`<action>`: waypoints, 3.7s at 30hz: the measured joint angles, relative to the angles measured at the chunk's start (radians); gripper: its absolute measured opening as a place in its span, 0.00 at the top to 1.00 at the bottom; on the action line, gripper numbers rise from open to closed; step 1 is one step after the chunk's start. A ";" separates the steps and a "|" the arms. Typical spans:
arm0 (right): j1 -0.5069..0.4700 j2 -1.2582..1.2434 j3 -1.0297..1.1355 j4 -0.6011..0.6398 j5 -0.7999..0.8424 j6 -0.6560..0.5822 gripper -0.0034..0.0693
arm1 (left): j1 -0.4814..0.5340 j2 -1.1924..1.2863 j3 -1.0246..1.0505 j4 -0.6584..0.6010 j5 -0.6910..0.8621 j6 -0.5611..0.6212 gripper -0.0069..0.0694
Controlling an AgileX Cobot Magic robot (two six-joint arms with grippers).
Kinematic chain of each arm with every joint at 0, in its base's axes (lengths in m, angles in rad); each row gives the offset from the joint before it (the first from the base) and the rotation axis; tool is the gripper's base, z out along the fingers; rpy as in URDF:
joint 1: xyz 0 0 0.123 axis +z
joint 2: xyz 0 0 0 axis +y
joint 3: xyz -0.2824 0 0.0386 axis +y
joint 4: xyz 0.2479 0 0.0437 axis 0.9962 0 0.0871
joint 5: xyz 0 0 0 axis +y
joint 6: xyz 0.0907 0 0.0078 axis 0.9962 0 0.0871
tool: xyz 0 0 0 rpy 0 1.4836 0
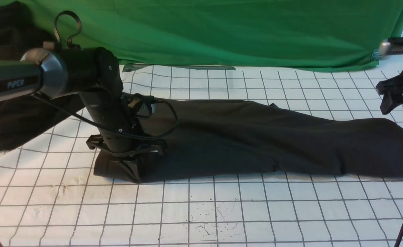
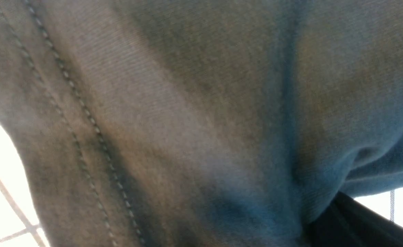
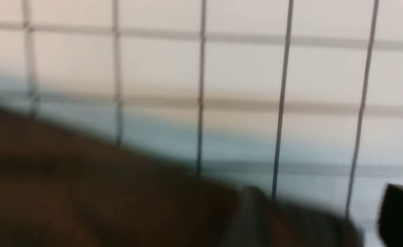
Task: Fold a long-sleeved shirt over a white checkered tablecloth.
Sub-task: 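Pull the folded dark garment lengthwise by its ends to straighten it flat on the table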
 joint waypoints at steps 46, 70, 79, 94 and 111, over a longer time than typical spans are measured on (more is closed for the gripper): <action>-0.161 -0.061 0.284 -0.078 0.057 0.009 0.37 | 0.009 -0.020 0.003 -0.023 0.025 0.006 0.91; 0.227 -0.060 0.157 0.301 -0.289 -0.239 0.82 | 0.044 0.049 -0.268 0.000 -0.122 -0.061 0.91; 0.380 0.091 -0.014 0.312 -0.329 -0.307 0.37 | 0.171 0.063 -0.305 0.017 -0.216 -0.148 0.87; 0.387 0.103 -0.033 0.262 -0.384 -0.309 0.35 | 0.176 0.205 -0.305 -0.012 -0.452 -0.059 0.34; 0.387 0.125 -0.033 0.233 -0.322 -0.342 0.35 | 0.172 0.124 -0.311 0.054 -0.433 -0.035 0.89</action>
